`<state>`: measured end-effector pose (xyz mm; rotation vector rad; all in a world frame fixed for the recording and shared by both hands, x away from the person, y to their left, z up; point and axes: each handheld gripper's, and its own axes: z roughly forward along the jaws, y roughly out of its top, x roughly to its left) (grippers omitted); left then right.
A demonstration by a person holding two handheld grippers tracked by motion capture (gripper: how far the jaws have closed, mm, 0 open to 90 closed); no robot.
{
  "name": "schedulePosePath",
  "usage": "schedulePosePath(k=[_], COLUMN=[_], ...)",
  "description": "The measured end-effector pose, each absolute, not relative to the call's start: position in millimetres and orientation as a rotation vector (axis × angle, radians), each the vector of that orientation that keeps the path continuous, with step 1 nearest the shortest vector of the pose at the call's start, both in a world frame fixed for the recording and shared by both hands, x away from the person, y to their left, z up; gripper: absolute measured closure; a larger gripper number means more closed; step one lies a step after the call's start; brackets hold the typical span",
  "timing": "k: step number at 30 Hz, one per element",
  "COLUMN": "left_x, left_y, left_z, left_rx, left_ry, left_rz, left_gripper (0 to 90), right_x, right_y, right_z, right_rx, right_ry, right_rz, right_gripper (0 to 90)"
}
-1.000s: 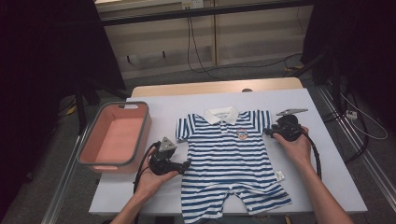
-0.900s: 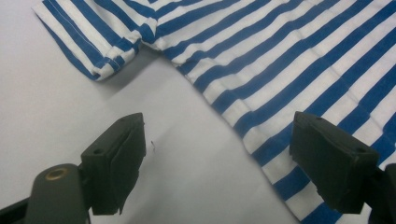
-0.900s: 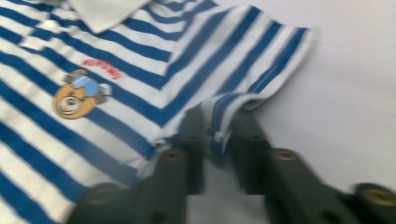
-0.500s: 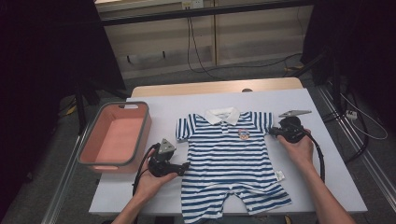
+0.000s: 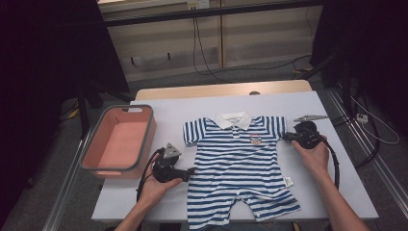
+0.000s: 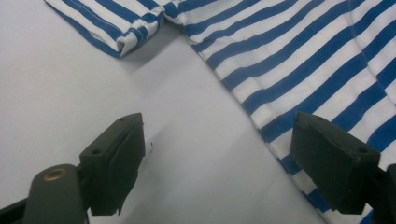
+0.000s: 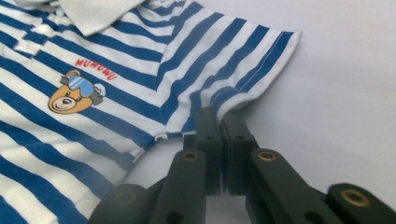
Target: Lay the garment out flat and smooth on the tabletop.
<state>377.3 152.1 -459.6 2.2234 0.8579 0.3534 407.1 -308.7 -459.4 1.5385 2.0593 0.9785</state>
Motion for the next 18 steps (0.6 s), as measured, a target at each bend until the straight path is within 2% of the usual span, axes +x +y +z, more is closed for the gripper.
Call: schedulePosePath(k=[3,7,15,18], left_x=[377,378,378,378], left_y=[151,153,158,158], left_z=[-460,-458,-456,-456], left_rx=[2.217,2.205,2.177,2.173], left_ry=[0.859,0.862,0.883,0.890], left_rz=[0.355,0.356,0.365,0.362], left_gripper=[17.2,15.8,13.6,13.0], right_x=[409,404,388,387], right_y=[-306,-305,-307,-306], right_z=[-460,-462,-457,-456], right_rx=[1.539,1.534,1.483,1.480], right_ry=[2.078,2.081,2.059,2.056], right_rz=[0.939,0.977,1.074,1.083], right_gripper=[69.1,55.1,38.9,36.0])
